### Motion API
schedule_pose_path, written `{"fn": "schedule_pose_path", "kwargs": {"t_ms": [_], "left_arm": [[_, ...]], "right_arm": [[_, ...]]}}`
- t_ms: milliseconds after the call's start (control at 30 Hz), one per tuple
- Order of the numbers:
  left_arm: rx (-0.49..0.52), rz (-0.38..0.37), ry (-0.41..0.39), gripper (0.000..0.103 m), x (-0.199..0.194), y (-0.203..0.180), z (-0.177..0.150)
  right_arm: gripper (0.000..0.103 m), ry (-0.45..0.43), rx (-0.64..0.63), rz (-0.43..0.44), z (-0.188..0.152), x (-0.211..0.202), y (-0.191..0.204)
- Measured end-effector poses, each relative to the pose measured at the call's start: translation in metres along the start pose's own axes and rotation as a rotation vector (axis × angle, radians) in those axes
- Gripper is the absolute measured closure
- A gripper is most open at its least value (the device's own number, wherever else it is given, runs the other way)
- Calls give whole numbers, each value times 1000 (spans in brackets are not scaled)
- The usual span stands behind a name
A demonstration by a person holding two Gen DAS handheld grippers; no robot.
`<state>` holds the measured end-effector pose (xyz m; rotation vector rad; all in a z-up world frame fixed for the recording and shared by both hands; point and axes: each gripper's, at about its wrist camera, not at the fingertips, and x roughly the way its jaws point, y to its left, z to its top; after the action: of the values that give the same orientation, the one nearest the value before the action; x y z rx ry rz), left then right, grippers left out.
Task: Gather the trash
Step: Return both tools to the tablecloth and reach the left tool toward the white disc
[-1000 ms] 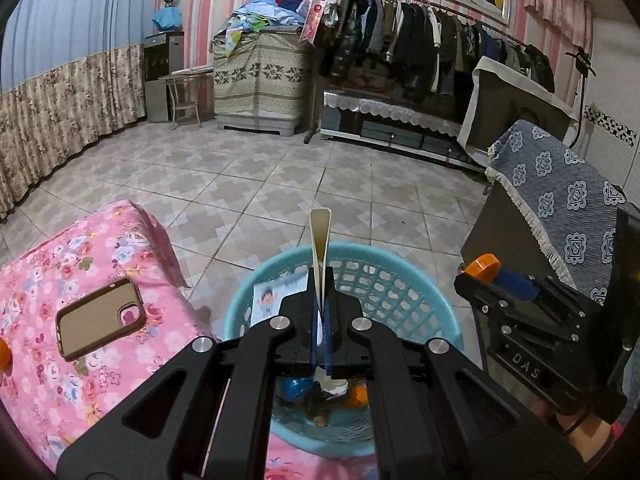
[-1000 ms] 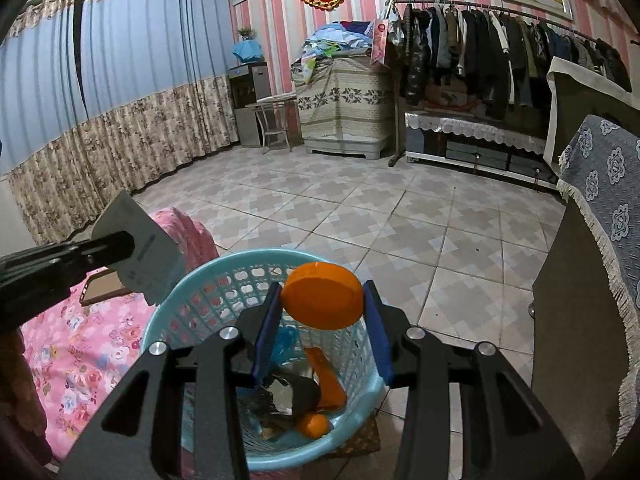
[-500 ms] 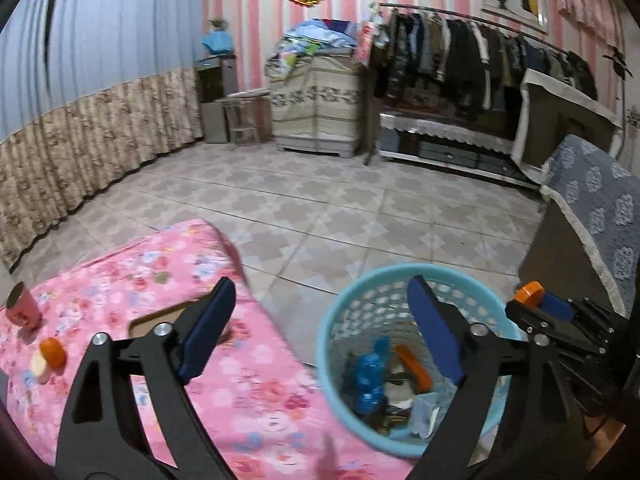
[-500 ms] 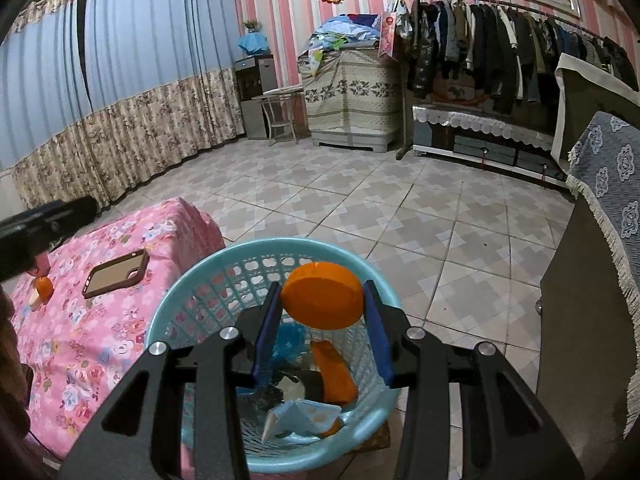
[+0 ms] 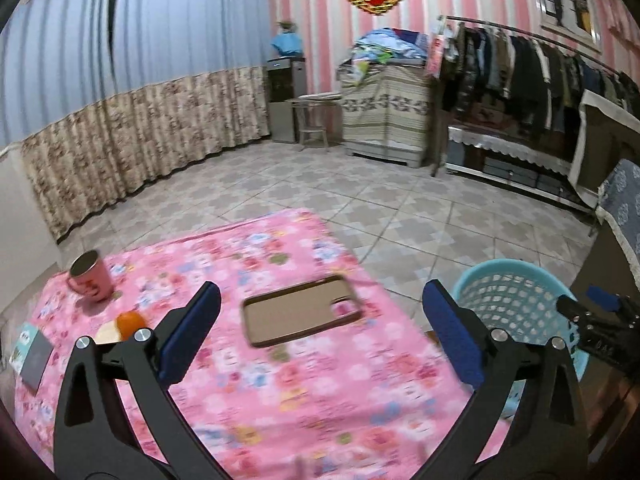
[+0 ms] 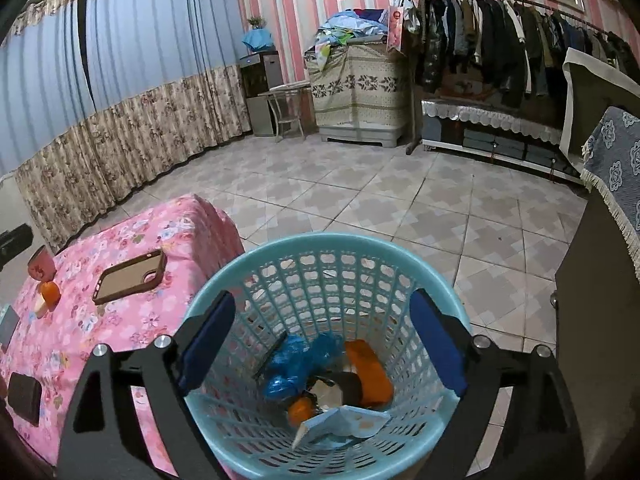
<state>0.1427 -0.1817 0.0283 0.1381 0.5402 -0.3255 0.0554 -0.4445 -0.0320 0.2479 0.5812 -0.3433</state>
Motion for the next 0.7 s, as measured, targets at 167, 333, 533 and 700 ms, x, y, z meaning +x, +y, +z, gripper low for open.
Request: {"fn": "schedule_pose_path", "kwargs": {"t_ms": [167,333,533,700], "left_arm": [[-54,78,10,5,-7,52,-9],[-87,162,16,5,-13,103,-24],[-116,256,54,5,-8,177,-37],[-181,265,139,5,16,236,-53]], "right_arm": [[8,-28,-25,47,1,-8,29],[7,-50,-76,124,-2,-17,77],[7,-46,-129,179,-2,-10,134],[7,-27,-158,214,0,3,171]]}}
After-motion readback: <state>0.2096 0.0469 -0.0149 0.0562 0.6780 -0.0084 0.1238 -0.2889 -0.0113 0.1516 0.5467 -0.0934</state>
